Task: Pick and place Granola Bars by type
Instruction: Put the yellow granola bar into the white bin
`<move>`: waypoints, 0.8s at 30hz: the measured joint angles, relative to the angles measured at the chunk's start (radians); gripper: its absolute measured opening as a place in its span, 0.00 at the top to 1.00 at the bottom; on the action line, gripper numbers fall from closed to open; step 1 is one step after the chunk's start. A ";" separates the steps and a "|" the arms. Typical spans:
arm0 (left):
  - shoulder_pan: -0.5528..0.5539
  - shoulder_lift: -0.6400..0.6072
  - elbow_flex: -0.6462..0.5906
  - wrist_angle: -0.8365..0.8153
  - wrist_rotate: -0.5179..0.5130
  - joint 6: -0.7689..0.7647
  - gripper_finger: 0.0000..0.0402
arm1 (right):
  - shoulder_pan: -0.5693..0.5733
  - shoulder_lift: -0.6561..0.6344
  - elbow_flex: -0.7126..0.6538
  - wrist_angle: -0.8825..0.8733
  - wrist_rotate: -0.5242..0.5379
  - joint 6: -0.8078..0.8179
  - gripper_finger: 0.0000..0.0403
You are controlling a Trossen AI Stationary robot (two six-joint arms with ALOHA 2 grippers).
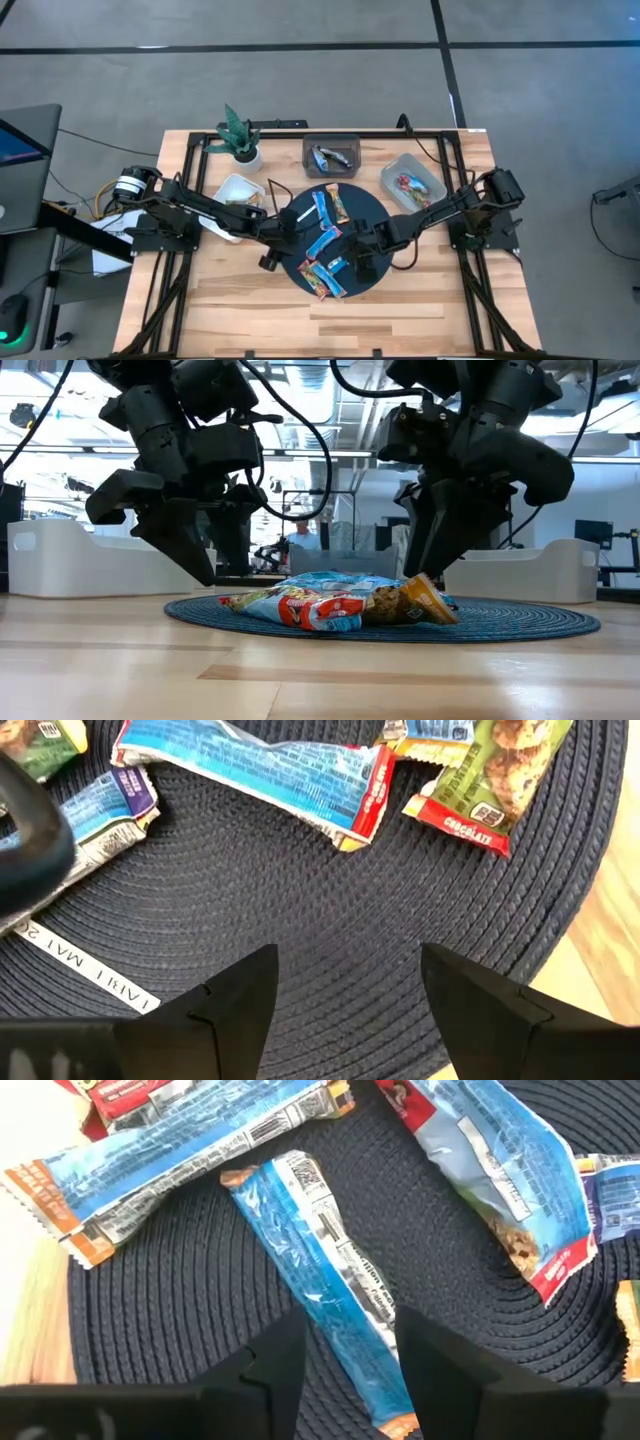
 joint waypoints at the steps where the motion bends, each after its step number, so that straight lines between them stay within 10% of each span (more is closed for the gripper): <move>1: 0.000 0.000 0.000 -0.002 0.000 -0.001 0.40 | 0.000 0.000 0.000 0.000 0.000 0.000 0.65; 24: 0.000 0.000 0.000 -0.039 -0.001 -0.022 0.40 | -0.063 0.074 0.013 -0.013 -0.054 0.025 0.78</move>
